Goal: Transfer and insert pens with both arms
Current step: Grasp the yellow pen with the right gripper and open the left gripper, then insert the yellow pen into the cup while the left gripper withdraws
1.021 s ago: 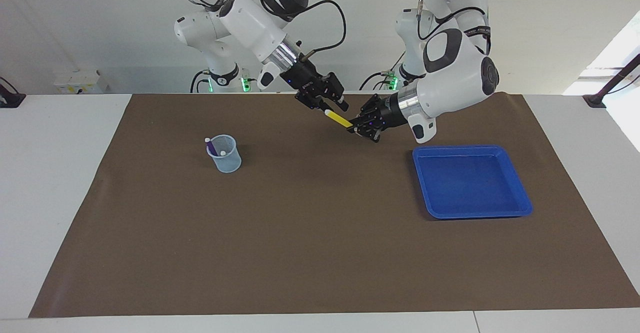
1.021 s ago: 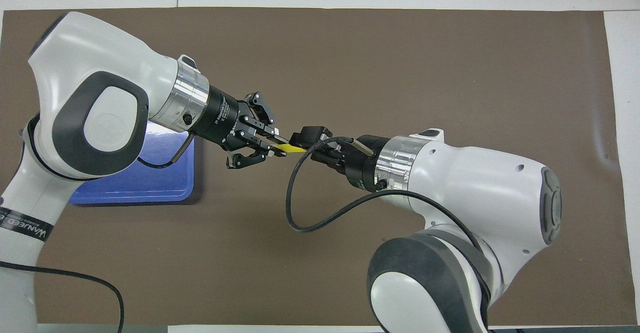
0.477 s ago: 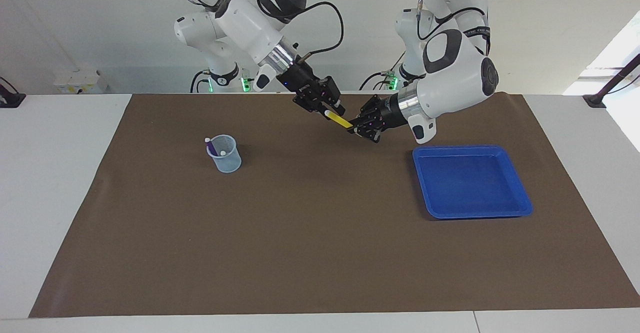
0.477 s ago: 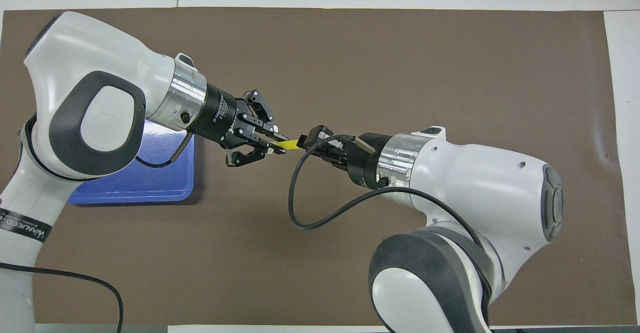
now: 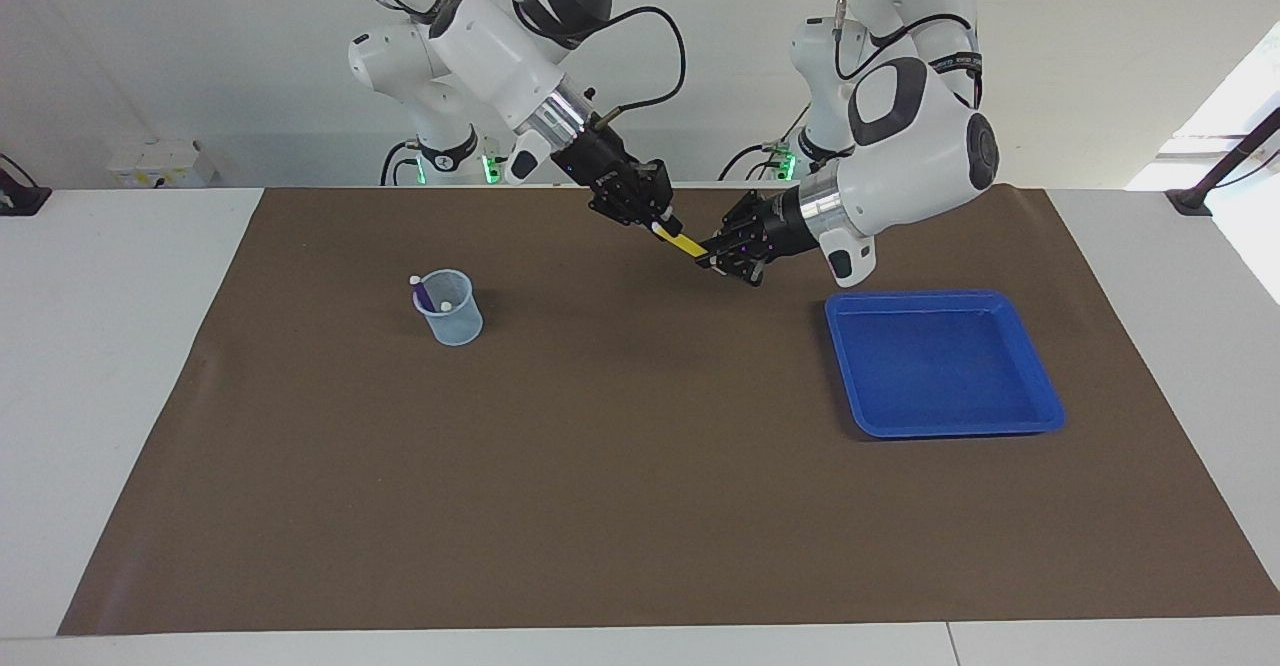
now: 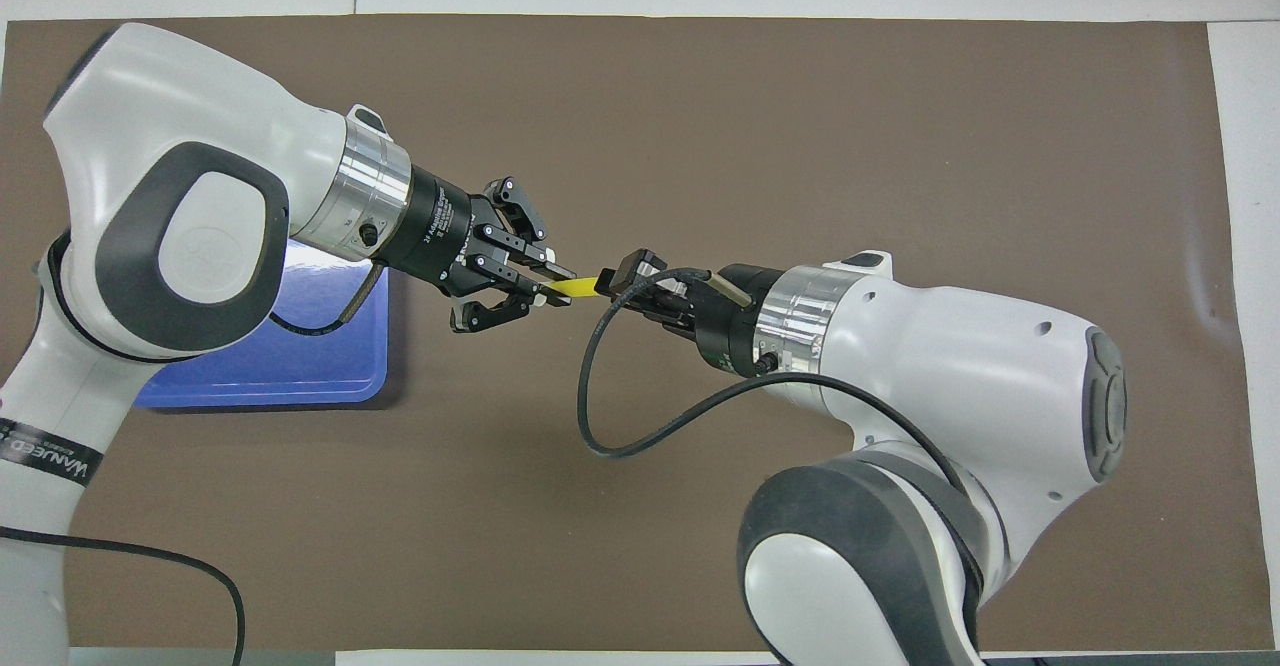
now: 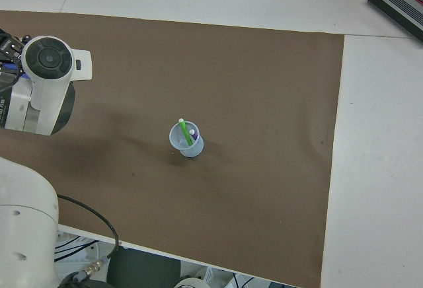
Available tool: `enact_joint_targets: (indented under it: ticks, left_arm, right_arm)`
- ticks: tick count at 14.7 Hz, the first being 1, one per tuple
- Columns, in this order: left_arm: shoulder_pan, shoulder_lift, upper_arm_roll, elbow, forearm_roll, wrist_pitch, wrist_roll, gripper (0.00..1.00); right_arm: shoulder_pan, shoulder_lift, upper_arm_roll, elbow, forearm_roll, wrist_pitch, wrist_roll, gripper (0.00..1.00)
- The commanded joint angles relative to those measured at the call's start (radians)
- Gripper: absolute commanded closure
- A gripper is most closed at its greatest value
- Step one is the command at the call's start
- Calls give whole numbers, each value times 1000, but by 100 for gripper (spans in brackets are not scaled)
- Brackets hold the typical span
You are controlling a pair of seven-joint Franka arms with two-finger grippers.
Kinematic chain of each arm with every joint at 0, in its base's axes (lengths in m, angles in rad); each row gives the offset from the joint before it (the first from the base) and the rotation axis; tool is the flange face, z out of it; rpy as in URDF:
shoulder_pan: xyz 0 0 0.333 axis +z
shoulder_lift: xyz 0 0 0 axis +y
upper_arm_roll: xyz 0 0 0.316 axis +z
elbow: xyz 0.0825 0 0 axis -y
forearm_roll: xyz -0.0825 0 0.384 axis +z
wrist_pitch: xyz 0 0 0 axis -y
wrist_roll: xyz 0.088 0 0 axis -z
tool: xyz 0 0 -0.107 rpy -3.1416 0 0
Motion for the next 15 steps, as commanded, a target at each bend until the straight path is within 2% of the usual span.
enact_joint_targets:
  ticks: [1, 3, 5, 6, 7, 9, 12, 13, 15]
  left_arm:
    - [-34, -47, 9, -42, -15, 45, -13, 0]
    - [-34, -47, 10, -44, -11, 45, -6, 0]
    - [-34, -47, 9, -44, -9, 48, 2, 0]
    - [-34, -47, 10, -44, -9, 50, 3, 0]
    - [-32, -46, 10, -42, -6, 51, 8, 0]
    - [-32, -46, 10, -42, 8, 63, 35, 0]
    - [-28, -46, 10, -50, 74, 68, 98, 0]
    - [-21, -47, 13, -57, 87, 67, 133, 0]
    - [-14, -47, 18, -59, 156, 53, 209, 0]
  right_arm:
    - [-12, 5, 4, 14, -17, -48, -19, 100]
    - [-35, -1, -4, 41, -142, -179, -47, 100]
    - [-102, -6, -4, 114, -285, -392, -77, 100]
    - [-147, -6, -7, 160, -349, -511, -161, 100]
    - [-191, -6, -5, 175, -371, -581, -274, 100]
    - [-263, -13, -7, 161, -425, -623, -457, 100]
    - [-285, -27, -5, 152, -725, -695, -571, 100]
    - [-285, -50, -4, 109, -806, -698, -610, 100]
    - [-314, -84, -5, 32, -821, -689, -657, 100]
